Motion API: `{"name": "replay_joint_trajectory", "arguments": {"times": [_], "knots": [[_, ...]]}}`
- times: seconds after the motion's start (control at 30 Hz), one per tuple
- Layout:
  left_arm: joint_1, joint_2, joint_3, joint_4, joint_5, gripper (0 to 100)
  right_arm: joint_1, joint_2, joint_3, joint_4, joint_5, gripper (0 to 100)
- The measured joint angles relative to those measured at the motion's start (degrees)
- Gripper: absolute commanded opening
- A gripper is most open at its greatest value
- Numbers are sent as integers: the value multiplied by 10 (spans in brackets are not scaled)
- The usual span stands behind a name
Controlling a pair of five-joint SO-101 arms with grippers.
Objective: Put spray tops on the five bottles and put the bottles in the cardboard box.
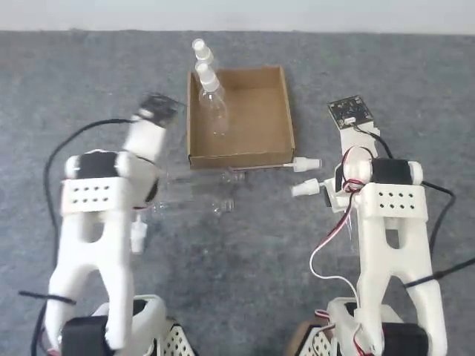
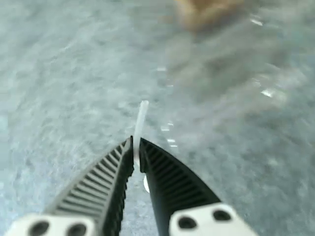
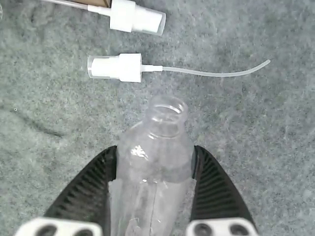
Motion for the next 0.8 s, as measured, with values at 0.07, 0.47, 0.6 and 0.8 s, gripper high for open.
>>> {"name": "replay_joint_trajectory", "arguments": {"times": [0.07,0.47,0.6,0.8], "knots": [[-33,0,0,-12,11,9,0,0,0,0,0,24],[-198,0,45,-133,48,10,0,0,0,0,0,24],[-247,0,98,-201,85,10,0,0,0,0,0,24],[-312,0,131,-261,129,14,0,0,0,0,0,24]]}}
